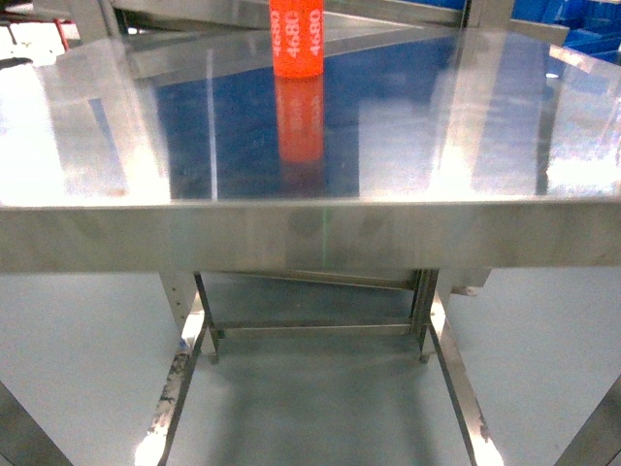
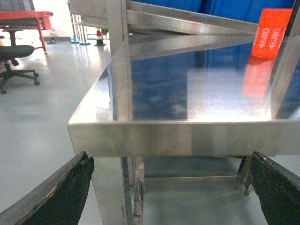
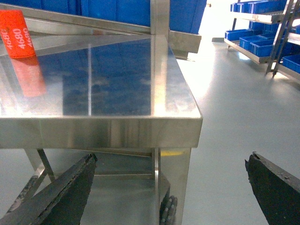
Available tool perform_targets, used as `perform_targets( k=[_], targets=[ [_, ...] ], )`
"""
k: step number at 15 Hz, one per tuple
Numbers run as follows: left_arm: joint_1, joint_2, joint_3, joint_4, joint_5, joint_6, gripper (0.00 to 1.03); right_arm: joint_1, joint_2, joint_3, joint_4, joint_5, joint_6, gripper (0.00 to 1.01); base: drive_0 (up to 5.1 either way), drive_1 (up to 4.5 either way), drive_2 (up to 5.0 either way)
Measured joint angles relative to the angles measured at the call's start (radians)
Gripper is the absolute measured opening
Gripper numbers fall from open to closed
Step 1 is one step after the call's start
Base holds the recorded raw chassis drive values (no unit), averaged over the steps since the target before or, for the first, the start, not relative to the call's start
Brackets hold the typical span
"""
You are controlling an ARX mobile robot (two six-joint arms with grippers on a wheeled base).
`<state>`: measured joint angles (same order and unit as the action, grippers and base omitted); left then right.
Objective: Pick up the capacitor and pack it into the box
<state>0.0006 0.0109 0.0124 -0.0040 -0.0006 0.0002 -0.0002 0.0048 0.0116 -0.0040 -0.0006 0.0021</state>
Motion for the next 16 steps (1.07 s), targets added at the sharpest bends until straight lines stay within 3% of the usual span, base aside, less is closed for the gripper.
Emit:
perform_targets(
  k=[16],
  targets=[
    [0.000,0.000,0.000,0.000,0.000,0.000,0.98,0.000,0.000,0.000,-0.001,0.001,0.000,0.98,0.0,0.00,0.0]
  ],
)
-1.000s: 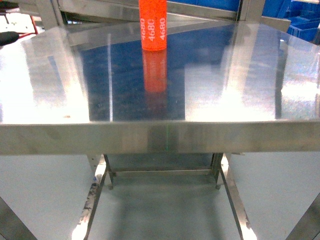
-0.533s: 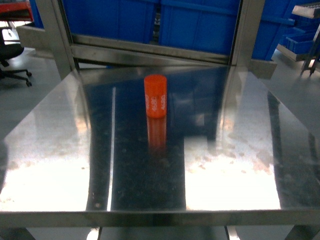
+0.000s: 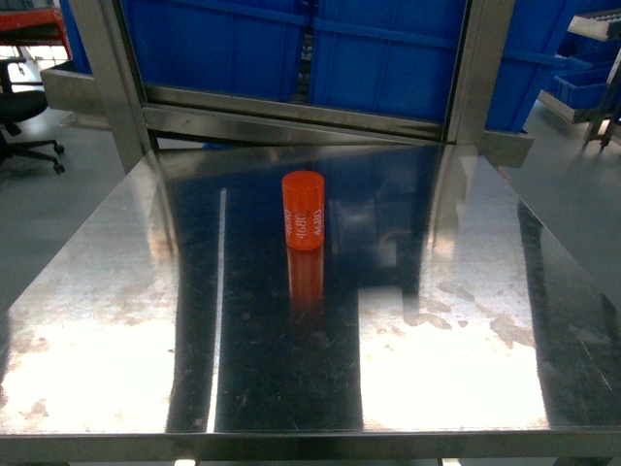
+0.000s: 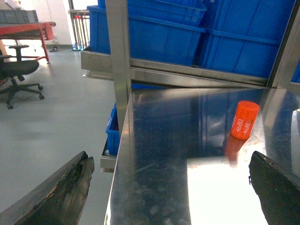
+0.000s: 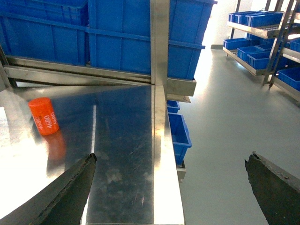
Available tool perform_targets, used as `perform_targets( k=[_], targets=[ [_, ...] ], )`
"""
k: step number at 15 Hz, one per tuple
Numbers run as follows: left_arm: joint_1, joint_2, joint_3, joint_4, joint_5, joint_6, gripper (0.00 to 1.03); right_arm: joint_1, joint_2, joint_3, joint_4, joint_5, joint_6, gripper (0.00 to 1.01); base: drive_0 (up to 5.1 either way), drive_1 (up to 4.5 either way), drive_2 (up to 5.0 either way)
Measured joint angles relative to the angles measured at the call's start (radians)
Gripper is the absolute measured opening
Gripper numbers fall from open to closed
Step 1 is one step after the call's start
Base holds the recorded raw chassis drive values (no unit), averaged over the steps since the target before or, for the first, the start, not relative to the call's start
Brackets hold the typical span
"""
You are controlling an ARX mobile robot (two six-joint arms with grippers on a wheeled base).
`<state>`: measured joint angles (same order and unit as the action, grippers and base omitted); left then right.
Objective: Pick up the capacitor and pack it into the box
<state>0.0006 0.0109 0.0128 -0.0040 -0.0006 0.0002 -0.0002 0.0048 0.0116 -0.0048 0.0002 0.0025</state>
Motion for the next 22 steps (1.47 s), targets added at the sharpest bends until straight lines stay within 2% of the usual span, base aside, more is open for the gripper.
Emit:
perform_targets(
  k=[11,12,13,14,15,16,17,18,20,22],
  targets=[
    [0.000,0.000,0.000,0.000,0.000,0.000,0.98,0.000,0.000,0.000,0.000,0.000,0.000,0.98,0.0,0.00,0.0],
    [-0.009,0.007,0.001,-0.008,-0.022,-0.006,0.98,0.000,0.000,0.000,0.000,0.000,0.000,0.98,0.0,0.00,0.0],
    [-0.060,0.254,0.034,0.183,-0.167,-0.055,0.98,0.000,0.000,0.000,0.000,0.000,0.000,0.98,0.0,0.00,0.0],
    [-0.053,0.498,0.105,0.377,-0.128,-0.063,0.98,0.000,0.000,0.000,0.001,-0.001,0.000,0.98,0.0,0.00,0.0],
    [-0.050,0.754,0.208,0.586,-0.059,-0.072,0.98,0.000,0.000,0.000,0.000,0.000,0.000,0.98,0.0,0.00,0.0],
    [-0.072,0.983,0.327,0.739,0.013,-0.079,0.98,0.000,0.000,0.000,-0.001,0.000,0.000,0.98,0.0,0.00,0.0],
    [-0.107,1.186,0.448,0.815,0.066,-0.084,0.98,0.000,0.000,0.000,0.000,0.000,0.000,0.98,0.0,0.00,0.0],
    [-0.144,1.364,0.560,0.829,0.088,-0.092,0.98,0.000,0.000,0.000,0.000,0.000,0.000,0.98,0.0,0.00,0.0],
    [-0.237,1.710,0.832,0.771,0.087,-0.107,0.98,0.000,0.000,0.000,0.000,0.000,0.000,0.98,0.0,0.00,0.0],
    [-0.295,1.856,0.977,0.731,0.072,-0.124,0.98,0.000,0.000,0.000,0.000,0.000,0.000,0.98,0.0,0.00,0.0]
  ],
)
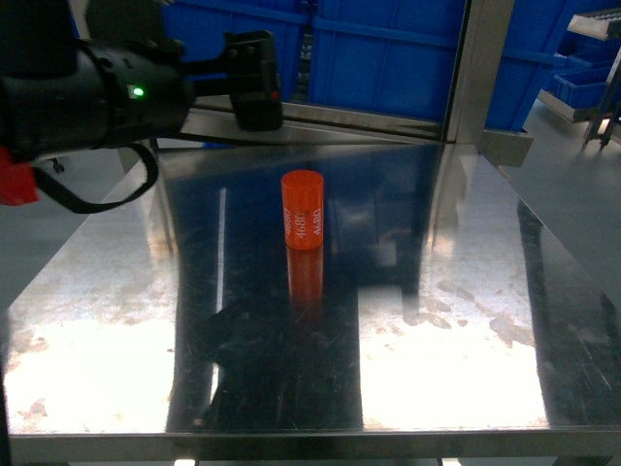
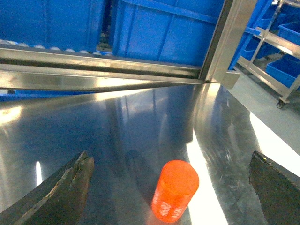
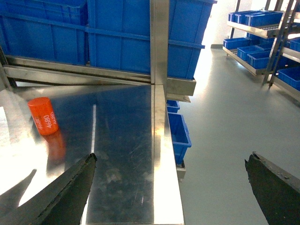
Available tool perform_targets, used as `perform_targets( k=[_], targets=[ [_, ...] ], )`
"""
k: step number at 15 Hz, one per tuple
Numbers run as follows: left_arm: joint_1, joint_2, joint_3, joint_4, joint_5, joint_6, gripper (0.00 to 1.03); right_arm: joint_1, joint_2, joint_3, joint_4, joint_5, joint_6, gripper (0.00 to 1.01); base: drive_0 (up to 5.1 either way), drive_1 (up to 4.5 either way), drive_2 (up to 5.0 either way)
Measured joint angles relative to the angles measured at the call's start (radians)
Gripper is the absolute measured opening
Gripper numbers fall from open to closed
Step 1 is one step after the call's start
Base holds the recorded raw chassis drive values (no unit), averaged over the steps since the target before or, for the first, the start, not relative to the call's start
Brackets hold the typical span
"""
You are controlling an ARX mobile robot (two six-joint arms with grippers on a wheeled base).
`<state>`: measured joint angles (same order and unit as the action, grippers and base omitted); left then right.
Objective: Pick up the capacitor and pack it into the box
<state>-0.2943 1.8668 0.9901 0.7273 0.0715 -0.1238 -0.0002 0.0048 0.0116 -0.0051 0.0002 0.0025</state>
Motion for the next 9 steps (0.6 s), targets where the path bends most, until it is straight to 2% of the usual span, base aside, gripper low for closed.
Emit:
perform_targets(
  k=[3,9],
  targets=[
    [-0.048,0.131,0.116,-0.051,-0.031,-0.013,0.98,0.000,0.000,0.000,0.000,0.000,0.000,0.98,0.0,0.00,0.0],
    [-0.079,0.296,0.234,-0.130,-0.055,-0.005,0.98,0.000,0.000,0.000,0.000,0.000,0.000,0.98,0.0,0.00,0.0]
  ],
)
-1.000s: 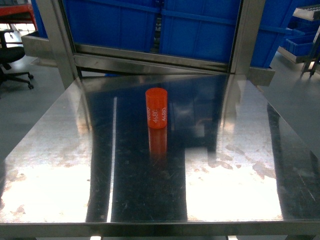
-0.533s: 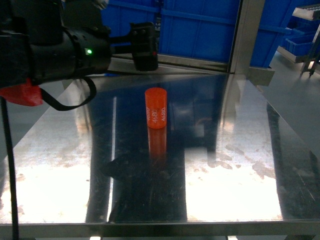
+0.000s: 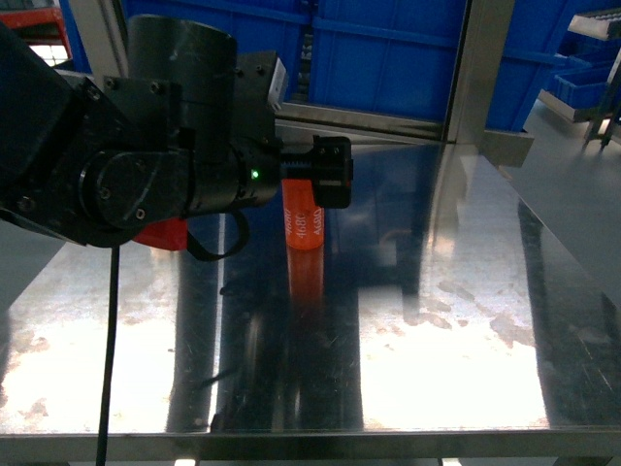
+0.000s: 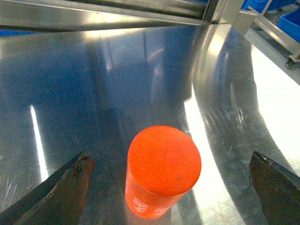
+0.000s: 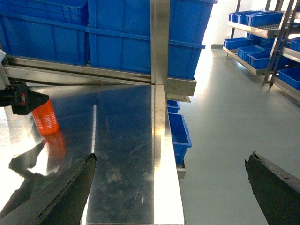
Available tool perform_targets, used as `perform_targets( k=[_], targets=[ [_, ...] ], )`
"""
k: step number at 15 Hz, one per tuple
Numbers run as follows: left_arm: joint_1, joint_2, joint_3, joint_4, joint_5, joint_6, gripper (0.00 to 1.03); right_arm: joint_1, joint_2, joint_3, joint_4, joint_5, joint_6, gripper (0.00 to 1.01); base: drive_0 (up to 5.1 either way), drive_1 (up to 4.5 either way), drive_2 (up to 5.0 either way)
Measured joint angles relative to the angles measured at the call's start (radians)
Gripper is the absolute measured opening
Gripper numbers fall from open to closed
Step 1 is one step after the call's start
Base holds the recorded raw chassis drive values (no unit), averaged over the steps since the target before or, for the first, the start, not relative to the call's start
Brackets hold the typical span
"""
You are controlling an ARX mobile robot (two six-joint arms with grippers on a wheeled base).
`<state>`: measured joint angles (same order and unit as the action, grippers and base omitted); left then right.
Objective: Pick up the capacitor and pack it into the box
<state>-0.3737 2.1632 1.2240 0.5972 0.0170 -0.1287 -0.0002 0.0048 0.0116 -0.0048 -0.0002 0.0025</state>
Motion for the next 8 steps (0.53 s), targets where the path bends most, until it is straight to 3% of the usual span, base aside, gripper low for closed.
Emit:
perform_targets(
  k=[8],
  targets=[
    [-0.005,0.191,0.179,-0.102,-0.025,0.002,0.96,0.000,0.000,0.000,0.000,0.000,0.000,0.98,0.0,0.00,0.0]
  ],
)
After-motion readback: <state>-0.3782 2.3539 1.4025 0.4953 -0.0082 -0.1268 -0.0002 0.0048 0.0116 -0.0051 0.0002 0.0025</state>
